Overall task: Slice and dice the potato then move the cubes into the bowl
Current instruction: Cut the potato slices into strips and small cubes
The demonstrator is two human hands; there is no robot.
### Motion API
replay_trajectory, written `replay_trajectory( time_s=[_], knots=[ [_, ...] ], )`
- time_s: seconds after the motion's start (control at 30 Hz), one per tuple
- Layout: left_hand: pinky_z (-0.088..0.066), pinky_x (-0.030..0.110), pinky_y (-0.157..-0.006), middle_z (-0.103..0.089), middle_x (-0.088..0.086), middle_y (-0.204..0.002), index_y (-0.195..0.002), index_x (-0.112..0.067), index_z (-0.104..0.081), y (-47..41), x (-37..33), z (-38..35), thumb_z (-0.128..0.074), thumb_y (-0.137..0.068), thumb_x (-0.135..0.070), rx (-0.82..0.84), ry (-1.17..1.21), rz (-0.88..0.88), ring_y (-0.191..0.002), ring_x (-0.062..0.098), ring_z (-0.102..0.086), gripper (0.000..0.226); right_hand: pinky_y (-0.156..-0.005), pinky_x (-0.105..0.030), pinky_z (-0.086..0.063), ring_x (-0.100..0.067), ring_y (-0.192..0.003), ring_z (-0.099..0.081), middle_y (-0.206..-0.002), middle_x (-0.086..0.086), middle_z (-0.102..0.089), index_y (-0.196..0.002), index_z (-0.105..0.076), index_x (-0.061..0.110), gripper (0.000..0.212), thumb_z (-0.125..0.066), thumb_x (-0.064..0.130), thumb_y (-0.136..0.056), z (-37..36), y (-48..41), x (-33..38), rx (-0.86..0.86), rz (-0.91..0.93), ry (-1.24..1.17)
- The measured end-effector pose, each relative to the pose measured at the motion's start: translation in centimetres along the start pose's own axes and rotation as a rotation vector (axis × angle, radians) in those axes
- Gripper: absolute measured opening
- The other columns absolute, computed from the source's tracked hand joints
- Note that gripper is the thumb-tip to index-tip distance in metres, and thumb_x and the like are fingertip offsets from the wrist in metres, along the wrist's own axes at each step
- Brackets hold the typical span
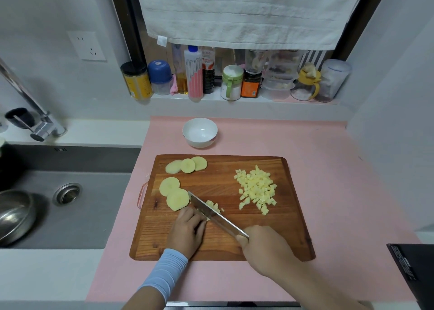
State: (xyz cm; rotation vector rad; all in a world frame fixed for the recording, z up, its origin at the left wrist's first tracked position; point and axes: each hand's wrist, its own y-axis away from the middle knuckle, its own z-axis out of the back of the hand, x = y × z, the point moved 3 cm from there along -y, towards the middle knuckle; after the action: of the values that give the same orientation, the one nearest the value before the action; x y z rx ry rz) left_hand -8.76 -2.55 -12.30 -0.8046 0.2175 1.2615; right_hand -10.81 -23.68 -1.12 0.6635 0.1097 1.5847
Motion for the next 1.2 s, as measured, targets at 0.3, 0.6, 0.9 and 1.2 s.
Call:
replay_trajectory(
  time_s=[0.3,0.6,0.9,1.2],
  knots=[
    [-0.036,0.011,-0.089,-0.060,-0.004,-0.088,-0.084,-0.013,-0.070,0.1,0.3,0.0,-0.068,-0.086,-0.014,-0.003,0.010,0.027,-0.089,0.013,-0.051,0.003,-0.054,-0.024,-0.041,-0.008,-0.064,-0.056,-0.076,0.009,-0.061,-0.082,-0.058,0.025,0.029,-0.049,0.042,-0.103,-1.3,-0.9,0.0,0.037,-0.065,-0.012],
    [-0.036,0.011,-0.090,-0.061,-0.006,-0.088,-0.082,-0.015,-0.071,-0.2,0.5,0.2,-0.080,-0.078,-0.003,0.010,0.050,0.078,-0.089,0.011,-0.051,0.015,-0.055,-0.027,-0.044,-0.013,-0.067,-0.064,-0.078,0.005,-0.067,-0.082,-0.064,0.023,0.032,-0.050,0.045,-0.100,-0.9,-1.5,-1.5,0.087,-0.088,-0.137],
    [-0.036,0.021,-0.094,-0.059,0.000,-0.105,-0.108,-0.013,-0.069,-0.6,0.8,0.1,-0.081,-0.081,-0.016,0.020,-0.008,0.292,-0.097,0.011,-0.046,0.030,-0.054,-0.026,-0.041,-0.010,-0.067,-0.061,-0.075,0.008,-0.065,-0.070,-0.054,0.026,0.038,-0.048,0.043,-0.103,0.8,-1.2,-3.7,-0.043,-0.134,-0.120],
    [-0.048,0.034,-0.097,-0.067,0.008,-0.108,-0.117,-0.009,-0.070,-6.1,-4.3,-3.6,-0.076,-0.082,-0.007,0.145,0.198,0.655,-0.099,0.025,-0.063,0.036,-0.056,-0.029,-0.038,-0.012,-0.072,-0.061,-0.072,0.008,-0.063,-0.066,-0.053,0.026,0.039,-0.051,0.042,-0.101,1.8,-1.8,-3.9,-0.154,-0.164,-0.162]
  ],
)
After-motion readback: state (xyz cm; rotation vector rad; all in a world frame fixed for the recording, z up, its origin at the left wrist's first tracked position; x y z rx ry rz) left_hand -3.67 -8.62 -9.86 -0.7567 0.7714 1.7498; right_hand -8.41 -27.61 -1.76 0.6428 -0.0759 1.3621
